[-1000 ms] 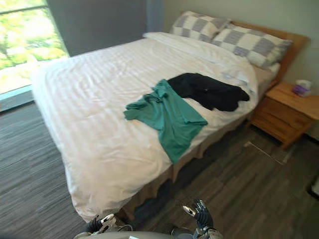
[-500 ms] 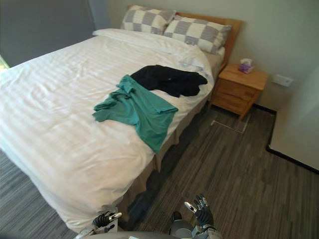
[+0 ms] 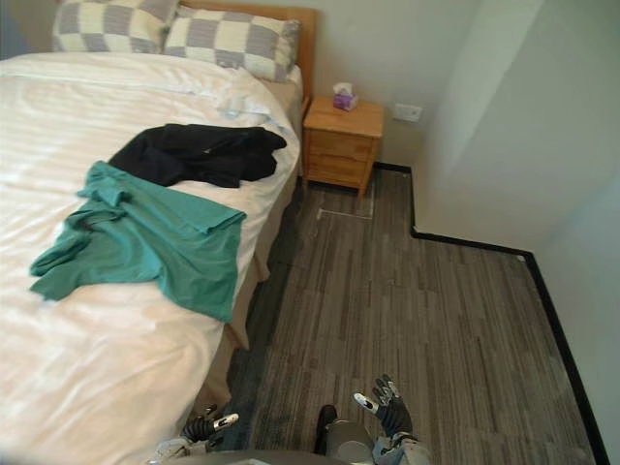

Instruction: Tidy the bed and pick cloth on bed and put in laundry

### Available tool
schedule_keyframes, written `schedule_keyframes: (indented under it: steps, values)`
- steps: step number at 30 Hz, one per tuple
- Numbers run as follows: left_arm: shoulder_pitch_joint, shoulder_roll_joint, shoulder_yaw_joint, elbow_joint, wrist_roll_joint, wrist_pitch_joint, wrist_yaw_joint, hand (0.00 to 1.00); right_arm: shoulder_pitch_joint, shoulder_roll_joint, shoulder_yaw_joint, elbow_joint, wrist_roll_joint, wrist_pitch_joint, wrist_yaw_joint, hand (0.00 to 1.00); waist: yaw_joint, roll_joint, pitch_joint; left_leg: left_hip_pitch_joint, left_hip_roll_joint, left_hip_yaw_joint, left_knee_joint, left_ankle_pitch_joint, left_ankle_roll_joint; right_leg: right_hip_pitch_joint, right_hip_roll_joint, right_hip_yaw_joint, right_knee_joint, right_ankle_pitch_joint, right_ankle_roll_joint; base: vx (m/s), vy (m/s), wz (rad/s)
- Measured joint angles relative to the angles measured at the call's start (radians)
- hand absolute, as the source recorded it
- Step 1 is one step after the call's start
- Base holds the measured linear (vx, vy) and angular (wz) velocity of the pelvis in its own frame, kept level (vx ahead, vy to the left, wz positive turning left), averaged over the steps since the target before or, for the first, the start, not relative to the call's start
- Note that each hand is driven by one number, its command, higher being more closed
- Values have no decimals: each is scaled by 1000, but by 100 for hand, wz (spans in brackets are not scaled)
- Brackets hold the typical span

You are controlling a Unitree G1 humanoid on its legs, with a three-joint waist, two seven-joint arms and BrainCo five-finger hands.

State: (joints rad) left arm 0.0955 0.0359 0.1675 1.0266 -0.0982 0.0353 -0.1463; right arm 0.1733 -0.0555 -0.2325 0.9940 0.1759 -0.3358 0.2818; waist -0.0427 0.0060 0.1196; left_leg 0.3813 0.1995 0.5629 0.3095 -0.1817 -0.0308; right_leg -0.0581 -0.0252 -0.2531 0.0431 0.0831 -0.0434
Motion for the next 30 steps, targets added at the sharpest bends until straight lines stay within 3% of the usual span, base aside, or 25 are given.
schedule_keyframes:
  steps: [1,2,3,4,6,8,11,13,14,16,18,19,24,30]
  values:
    - [-3,15,-11,17,2,-3,0,0,-14,-5,3,30,-5,6,0,0,3,-20,0,-13,-24,-47,-36,-78,-19,42,-6,35,-82,48,0,119,67,-30]
    - [-5,15,-11,16,2,-5,1,0,-17,-7,-9,60,-5,14,-2,0,1,-21,7,-18,-55,-62,-151,-129,-21,70,-10,49,-132,91,16,74,76,-33]
    - [-9,15,-10,16,3,-8,2,0,-22,-6,-13,68,-5,15,-2,0,2,-24,13,-25,-66,-63,-201,-125,-21,76,-10,56,-141,99,21,-41,122,-47]
    - [-17,12,-3,14,4,-13,4,0,-22,-14,-20,63,-5,16,6,0,12,-6,24,-59,-68,-77,-235,-88,-53,82,0,77,-147,114,44,-58,105,-50]
    - [-15,15,-9,17,11,-18,6,0,-20,-12,-17,60,-5,18,11,0,9,4,21,-53,-67,-49,-231,-98,-53,84,1,86,-147,118,52,-19,96,-31]
    - [-6,25,-5,17,6,-19,24,0,-9,0,-14,49,-5,29,19,0,1,-7,16,-51,-65,-24,-233,-107,-52,86,8,72,-141,88,48,41,92,-18]
    - [-7,23,25,21,-2,-20,25,0,-12,-6,-10,49,-5,46,19,0,2,1,20,-57,-75,-31,-181,-107,-54,90,23,100,-142,78,53,129,16,-50]
    - [-3,22,42,20,-22,-24,26,0,-16,-16,2,50,-5,56,16,0,3,5,22,-71,-81,-86,-111,-100,-41,97,19,144,-141,69,52,118,-38,-64]
    - [-2,22,40,20,-49,-30,32,0,-21,-29,27,50,-5,66,15,0,11,-11,23,-104,-97,-173,-29,-111,-5,102,-9,188,-141,65,48,96,-50,-72]
    - [-3,12,29,28,-50,-41,35,0,-30,-39,34,60,-5,70,10,0,9,12,30,-122,-115,-249,-99,-141,8,104,-13,216,-141,71,56,22,-12,-49]
    - [-8,10,10,35,-58,-42,37,0,-39,-74,33,72,-3,75,0,0,12,48,34,-121,-107,-248,-181,-104,-4,105,2,220,-147,77,76,-39,34,-48]
    - [-18,27,-10,58,-87,-20,44,0,-40,-56,31,93,7,92,0,0,5,29,20,-87,-77,-284,-185,-112,-53,121,24,180,-148,38,68,-15,18,-29]
    - [-16,27,-9,58,-88,-20,44,0,-36,-54,28,93,8,92,1,0,6,27,16,-89,-78,-286,-184,-111,-53,121,22,177,-148,38,68,0,0,2]
    - [5,16,24,56,-158,-50,44,0,-5,-28,-17,92,105,87,21,0,12,21,15,-105,-69,-297,-194,-104,-48,115,13,116,-148,24,68,2,-2,11]
